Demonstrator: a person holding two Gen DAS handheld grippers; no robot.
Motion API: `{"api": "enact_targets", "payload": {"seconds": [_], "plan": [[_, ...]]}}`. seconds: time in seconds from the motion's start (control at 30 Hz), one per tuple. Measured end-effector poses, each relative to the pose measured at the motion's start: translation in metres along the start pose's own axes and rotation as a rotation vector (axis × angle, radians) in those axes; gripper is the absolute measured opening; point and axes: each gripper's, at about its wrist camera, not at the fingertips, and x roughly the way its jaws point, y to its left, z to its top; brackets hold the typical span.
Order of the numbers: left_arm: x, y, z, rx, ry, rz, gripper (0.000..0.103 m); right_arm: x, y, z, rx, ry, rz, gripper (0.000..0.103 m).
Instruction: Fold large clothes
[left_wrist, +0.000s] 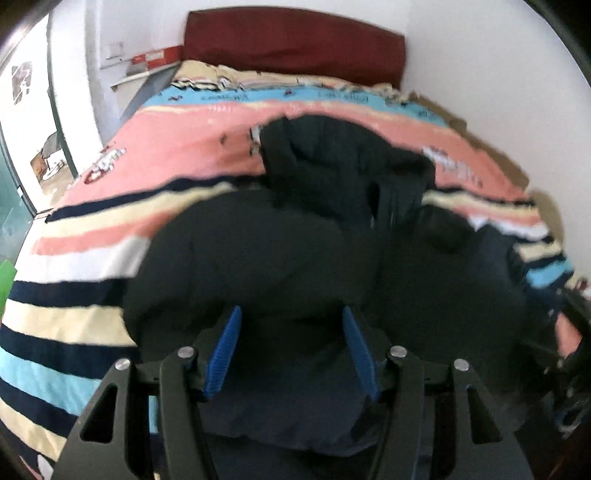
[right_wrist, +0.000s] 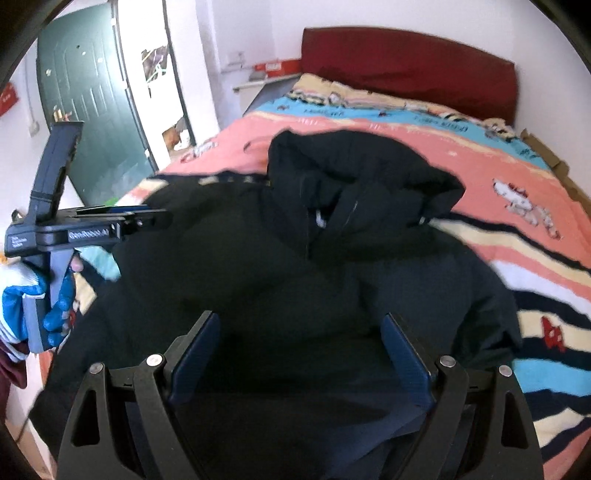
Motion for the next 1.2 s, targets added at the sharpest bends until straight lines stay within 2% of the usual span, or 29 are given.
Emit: {"api": "enact_targets", "payload": {"seconds": [0.1, 0.3, 0.4, 0.5, 0.67, 0.73, 0.8, 0.9, 1.0, 1.07, 1.2], "plan": [[0.012, -0.003, -0.018, 0.011, -0.023, 0.009, 0.060, 0.016, -0.008, -0.018, 0.014, 0.024, 0.023, 0.088], [0.030, 0.007, -0.034, -0.055, -0.032, -0.059, 0.062, 0.043, -0.013, -0.032, 0.055, 0.052, 0.071, 0.088], [0.036, 0.003, -0.039, -0.034, -0.029, -0.033, 0.063, 0.054, -0.016, -0.037, 0.067, 0.065, 0.075, 0.088], [0.037, -0.001, -0.038, -0.023, -0.015, -0.007, 0.062, 0.059, -0.010, -0.039, 0.045, 0.079, 0.040, 0.088], [0.021, -0.002, -0.032, -0.019, 0.017, 0.027, 0.062, 0.051, -0.012, -0.035, 0.038, 0.093, 0.041, 0.088], [0.003, -0.002, -0.029, -0.032, -0.023, 0.014, 0.062, 0.040, -0.011, -0.034, 0.026, 0.095, 0.036, 0.088], [-0.016, -0.002, -0.023, -0.049, -0.066, -0.005, 0.062, 0.021, -0.013, -0.032, 0.019, 0.061, 0.038, 0.088], [-0.025, -0.011, -0.016, -0.040, -0.073, -0.047, 0.062, 0.003, -0.023, -0.034, 0.026, 0.023, 0.029, 0.088], [-0.014, -0.029, -0.020, 0.003, -0.036, -0.082, 0.062, 0.003, -0.038, -0.041, 0.050, 0.036, 0.015, 0.088], [0.006, -0.040, -0.030, 0.034, 0.013, -0.062, 0.062, 0.012, -0.045, -0.047, 0.077, 0.055, 0.025, 0.089], [0.021, -0.041, -0.041, 0.017, 0.015, -0.040, 0.063, 0.031, -0.048, -0.053, 0.091, 0.091, 0.055, 0.092]]}}
